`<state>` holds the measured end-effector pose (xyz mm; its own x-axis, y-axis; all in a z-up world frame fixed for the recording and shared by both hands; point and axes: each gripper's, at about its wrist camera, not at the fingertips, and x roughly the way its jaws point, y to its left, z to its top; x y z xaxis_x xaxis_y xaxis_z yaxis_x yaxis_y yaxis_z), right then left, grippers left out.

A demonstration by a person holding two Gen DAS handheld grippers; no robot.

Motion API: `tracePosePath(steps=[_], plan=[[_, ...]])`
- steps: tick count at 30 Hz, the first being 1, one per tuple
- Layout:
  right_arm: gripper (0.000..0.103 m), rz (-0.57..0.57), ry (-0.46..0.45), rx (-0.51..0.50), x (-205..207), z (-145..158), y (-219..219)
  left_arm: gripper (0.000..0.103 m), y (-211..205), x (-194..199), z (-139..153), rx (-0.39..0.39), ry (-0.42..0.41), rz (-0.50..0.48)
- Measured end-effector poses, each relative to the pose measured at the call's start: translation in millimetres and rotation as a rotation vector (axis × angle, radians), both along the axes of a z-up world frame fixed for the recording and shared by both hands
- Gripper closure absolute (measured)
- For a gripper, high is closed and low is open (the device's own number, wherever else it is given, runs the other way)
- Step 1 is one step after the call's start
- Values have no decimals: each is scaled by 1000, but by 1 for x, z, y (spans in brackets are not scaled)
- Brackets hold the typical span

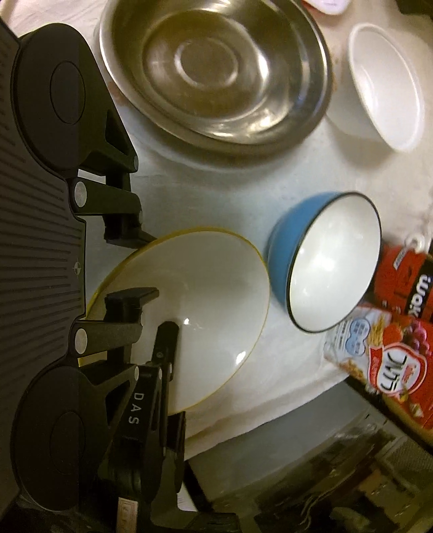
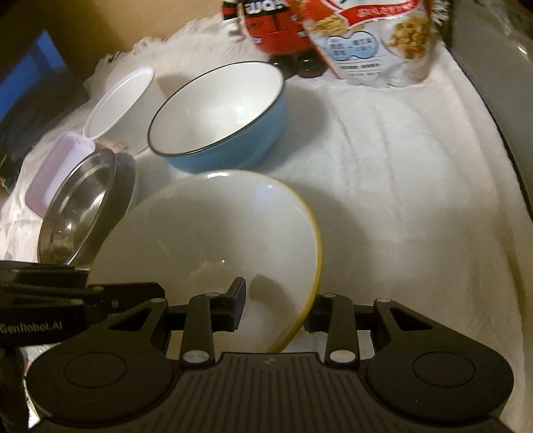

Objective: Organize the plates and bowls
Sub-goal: 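Grasp the cream bowl rim with the left gripper and tilt it up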

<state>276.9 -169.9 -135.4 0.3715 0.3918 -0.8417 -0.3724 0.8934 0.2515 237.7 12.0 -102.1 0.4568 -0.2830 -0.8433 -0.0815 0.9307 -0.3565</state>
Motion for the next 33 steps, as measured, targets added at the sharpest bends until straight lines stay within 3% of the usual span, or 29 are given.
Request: tracePosePath(steps=[9, 21, 33], plan=[[69, -48, 49, 22, -3, -4, -6, 76, -2, 2, -3, -2, 9, -23], [69, -66, 48, 22, -9, -4, -3, 76, 1, 6, -5, -3, 13, -41], [69, -73, -21, -10, -6, 6, -2, 76, 8, 3, -3, -16, 3, -26]])
